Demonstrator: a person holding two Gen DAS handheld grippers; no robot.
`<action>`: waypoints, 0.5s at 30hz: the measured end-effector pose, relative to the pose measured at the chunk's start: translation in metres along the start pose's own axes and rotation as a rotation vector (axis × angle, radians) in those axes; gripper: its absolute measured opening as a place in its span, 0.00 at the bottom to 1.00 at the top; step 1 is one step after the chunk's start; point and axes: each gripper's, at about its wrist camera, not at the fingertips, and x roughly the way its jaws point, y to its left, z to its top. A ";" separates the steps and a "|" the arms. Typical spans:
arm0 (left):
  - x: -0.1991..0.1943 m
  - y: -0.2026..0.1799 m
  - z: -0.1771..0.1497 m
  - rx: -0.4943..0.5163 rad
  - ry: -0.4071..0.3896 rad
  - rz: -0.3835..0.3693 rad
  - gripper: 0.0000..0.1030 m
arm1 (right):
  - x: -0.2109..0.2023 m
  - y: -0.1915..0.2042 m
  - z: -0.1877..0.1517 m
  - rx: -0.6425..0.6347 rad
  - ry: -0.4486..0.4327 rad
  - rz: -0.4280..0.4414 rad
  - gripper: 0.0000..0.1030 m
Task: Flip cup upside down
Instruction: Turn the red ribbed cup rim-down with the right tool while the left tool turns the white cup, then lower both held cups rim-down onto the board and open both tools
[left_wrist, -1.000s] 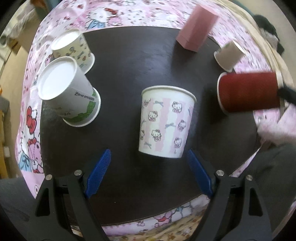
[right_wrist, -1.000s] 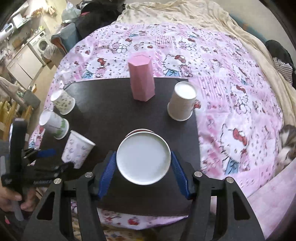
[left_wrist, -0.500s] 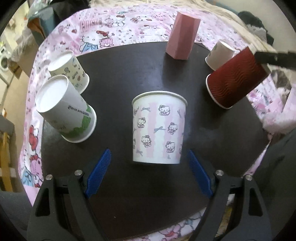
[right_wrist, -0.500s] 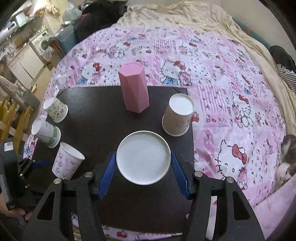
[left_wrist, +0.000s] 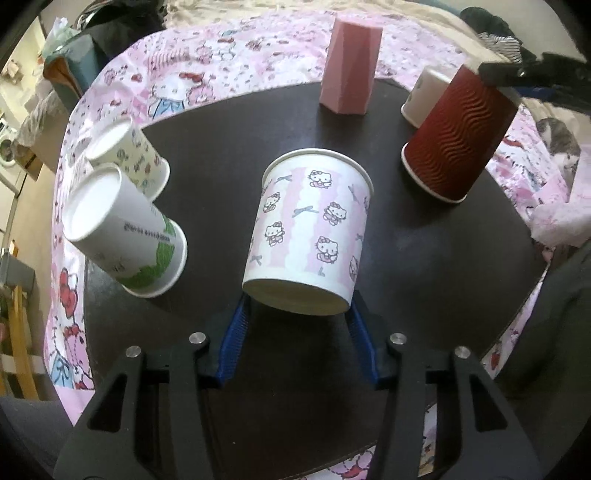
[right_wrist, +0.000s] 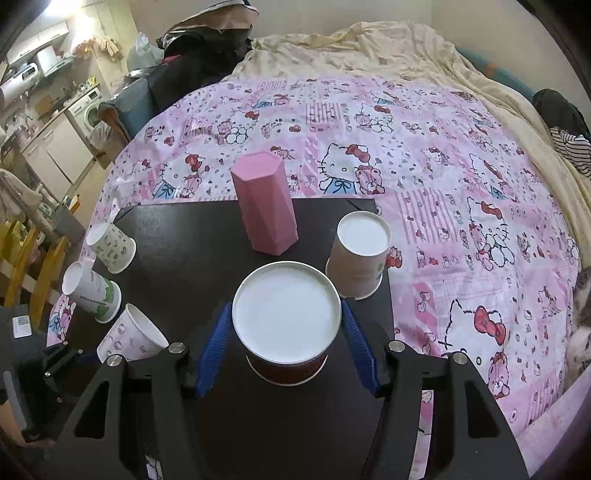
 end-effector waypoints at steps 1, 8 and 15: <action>-0.002 0.000 0.003 -0.004 0.000 -0.005 0.47 | 0.000 -0.001 0.000 0.006 -0.009 0.003 0.61; -0.011 -0.001 0.029 0.004 0.018 -0.018 0.47 | 0.000 -0.005 -0.001 0.016 -0.032 0.011 0.61; -0.009 -0.007 0.055 0.061 0.205 -0.004 0.47 | -0.001 -0.017 -0.003 0.088 -0.032 0.019 0.70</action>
